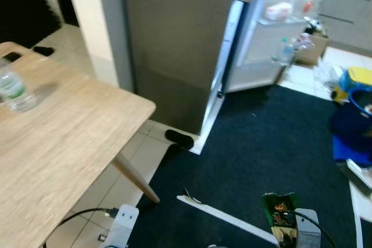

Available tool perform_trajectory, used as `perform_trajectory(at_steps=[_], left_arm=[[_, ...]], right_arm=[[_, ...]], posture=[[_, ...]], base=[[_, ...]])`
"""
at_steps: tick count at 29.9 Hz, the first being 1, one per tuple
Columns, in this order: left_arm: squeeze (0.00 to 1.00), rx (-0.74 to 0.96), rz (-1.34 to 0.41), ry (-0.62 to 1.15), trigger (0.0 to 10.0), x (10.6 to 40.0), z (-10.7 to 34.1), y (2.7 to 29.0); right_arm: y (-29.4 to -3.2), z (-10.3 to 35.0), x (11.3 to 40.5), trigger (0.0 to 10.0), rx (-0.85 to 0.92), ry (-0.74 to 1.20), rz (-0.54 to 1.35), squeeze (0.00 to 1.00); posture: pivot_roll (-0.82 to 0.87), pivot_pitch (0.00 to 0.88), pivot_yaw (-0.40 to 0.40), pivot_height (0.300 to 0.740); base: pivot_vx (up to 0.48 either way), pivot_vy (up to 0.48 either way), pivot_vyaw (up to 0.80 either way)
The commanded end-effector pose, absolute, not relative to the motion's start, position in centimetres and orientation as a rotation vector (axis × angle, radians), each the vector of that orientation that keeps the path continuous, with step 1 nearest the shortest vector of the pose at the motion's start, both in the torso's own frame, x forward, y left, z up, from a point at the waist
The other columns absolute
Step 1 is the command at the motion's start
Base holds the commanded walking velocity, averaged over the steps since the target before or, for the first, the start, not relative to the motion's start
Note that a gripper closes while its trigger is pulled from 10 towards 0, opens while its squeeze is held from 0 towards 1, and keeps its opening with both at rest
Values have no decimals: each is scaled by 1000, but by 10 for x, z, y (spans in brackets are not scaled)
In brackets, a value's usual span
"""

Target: Restocking fridge

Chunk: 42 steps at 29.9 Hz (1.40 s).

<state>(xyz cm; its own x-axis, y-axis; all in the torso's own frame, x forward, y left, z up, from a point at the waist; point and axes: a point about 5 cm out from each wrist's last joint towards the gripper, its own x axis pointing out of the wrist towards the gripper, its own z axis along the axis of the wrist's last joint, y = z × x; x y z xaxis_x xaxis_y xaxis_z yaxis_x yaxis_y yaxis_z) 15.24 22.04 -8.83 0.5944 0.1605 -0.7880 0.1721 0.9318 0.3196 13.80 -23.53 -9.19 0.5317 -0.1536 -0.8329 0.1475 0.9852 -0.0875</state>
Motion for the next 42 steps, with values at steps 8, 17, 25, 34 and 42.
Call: perform_trajectory(at_steps=[8,17,25,34,42], left_arm=[[0,392,-23,944,10000,152,-89,218],[0,394,-25,943,10000,153,-89,218],[0,395,-24,938,10000,154,-88,219],[0,396,-26,937,10000,155,-88,218],[0,398,-27,936,10000,156,-88,218]], right_arm=[[-239,-90,140,10000,-4,976,-203,0],[-239,-91,137,10000,-2,983,-209,0],[-238,-91,138,10000,1,981,-207,0],[-238,-91,139,10000,1,981,-207,0],[-238,-91,139,10000,-1,982,-206,0]], posture=[[-26,21,-80,740],[-29,20,-77,740],[-26,19,-77,740],[-26,19,-78,740],[-26,18,-78,740]], base=[[0,0,-702],[0,0,-703],[0,0,-706],[0,0,-706],[0,0,-706]])
